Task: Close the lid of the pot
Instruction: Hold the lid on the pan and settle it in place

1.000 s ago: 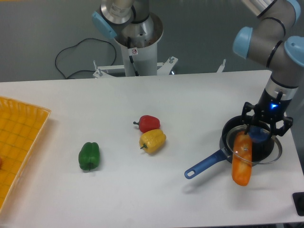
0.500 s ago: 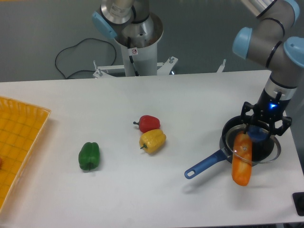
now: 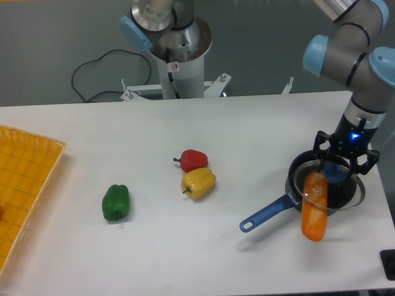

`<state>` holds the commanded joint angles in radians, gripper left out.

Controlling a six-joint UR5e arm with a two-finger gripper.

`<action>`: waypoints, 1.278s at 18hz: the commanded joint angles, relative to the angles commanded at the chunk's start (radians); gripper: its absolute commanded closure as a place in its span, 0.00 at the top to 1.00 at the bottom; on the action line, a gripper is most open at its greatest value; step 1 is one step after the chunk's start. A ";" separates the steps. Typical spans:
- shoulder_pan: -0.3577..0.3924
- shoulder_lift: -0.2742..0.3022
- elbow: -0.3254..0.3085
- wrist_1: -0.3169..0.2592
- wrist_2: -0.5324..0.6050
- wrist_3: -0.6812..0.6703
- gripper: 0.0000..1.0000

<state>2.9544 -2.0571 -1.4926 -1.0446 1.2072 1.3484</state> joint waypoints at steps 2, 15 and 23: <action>0.002 0.000 0.000 0.000 0.000 0.000 0.43; 0.012 0.003 -0.017 0.005 0.000 0.040 0.46; 0.012 0.003 -0.018 0.006 0.000 0.040 0.70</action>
<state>2.9667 -2.0540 -1.5110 -1.0385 1.2072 1.3883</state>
